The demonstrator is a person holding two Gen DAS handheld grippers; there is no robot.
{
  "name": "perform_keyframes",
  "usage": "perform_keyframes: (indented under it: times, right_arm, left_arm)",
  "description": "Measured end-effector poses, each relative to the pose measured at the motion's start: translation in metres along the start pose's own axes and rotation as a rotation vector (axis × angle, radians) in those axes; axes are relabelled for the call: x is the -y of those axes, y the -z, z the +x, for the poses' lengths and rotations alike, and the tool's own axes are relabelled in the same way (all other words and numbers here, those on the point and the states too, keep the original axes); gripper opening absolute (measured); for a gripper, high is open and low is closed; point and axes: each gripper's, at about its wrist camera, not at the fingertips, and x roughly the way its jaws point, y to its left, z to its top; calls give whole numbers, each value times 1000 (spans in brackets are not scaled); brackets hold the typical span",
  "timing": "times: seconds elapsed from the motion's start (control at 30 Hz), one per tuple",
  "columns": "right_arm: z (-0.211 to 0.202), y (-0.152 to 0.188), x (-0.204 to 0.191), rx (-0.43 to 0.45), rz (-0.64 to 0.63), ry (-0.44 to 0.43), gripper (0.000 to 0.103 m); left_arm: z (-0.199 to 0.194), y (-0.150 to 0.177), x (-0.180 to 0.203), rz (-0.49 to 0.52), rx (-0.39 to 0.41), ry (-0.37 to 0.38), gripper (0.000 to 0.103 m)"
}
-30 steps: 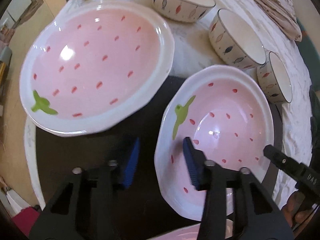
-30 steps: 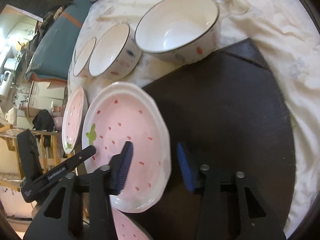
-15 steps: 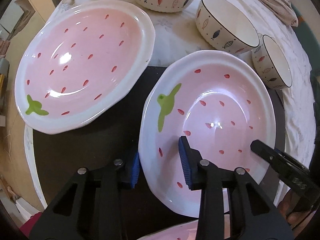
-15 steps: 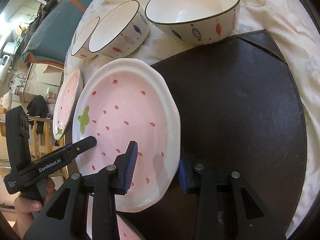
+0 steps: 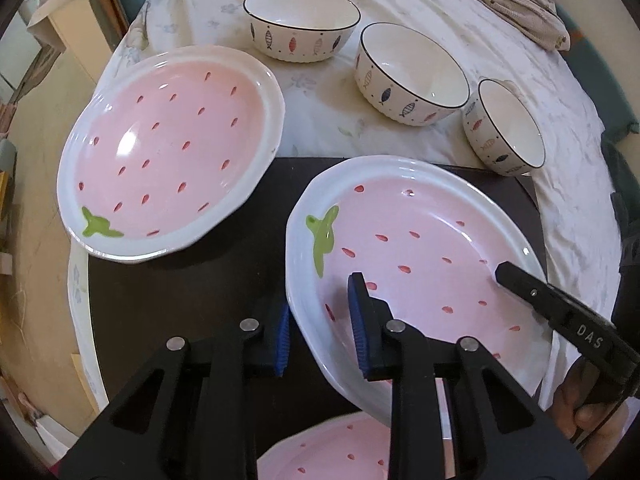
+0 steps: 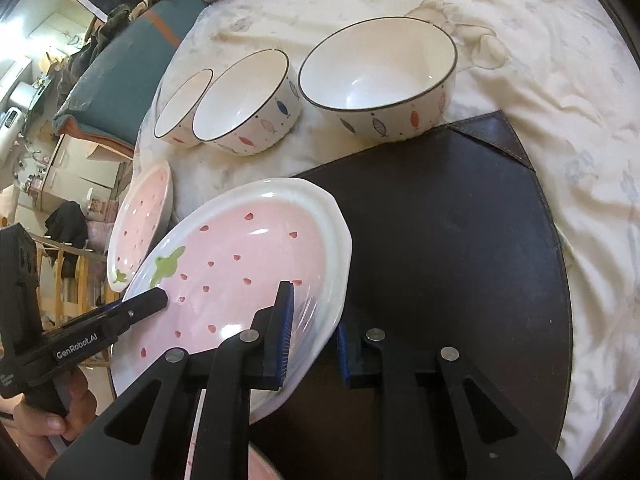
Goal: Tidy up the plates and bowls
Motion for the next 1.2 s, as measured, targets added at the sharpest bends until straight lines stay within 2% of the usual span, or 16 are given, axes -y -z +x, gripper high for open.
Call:
perform_keyframes:
  times: [0.27, 0.5, 0.9, 1.07, 1.2]
  right_arm:
    - [-6, 17, -5, -22, -16, 2, 21]
    - [-22, 30, -23, -6, -64, -1, 21]
    - [-29, 83, -33, -43, -65, -24, 21]
    - [-35, 106, -38, -59, -58, -44, 21]
    - [-43, 120, -43, -49, -63, -54, 21]
  left_arm:
    - [-19, 20, -3, 19, 8, -7, 22]
    - [-39, 47, -9, 41, 21, 25, 22]
    - [-52, 101, -29, 53, -4, 12, 22]
    - [-58, 117, -40, 25, 3, 31, 22]
    - [-65, 127, -38, 41, 25, 18, 22]
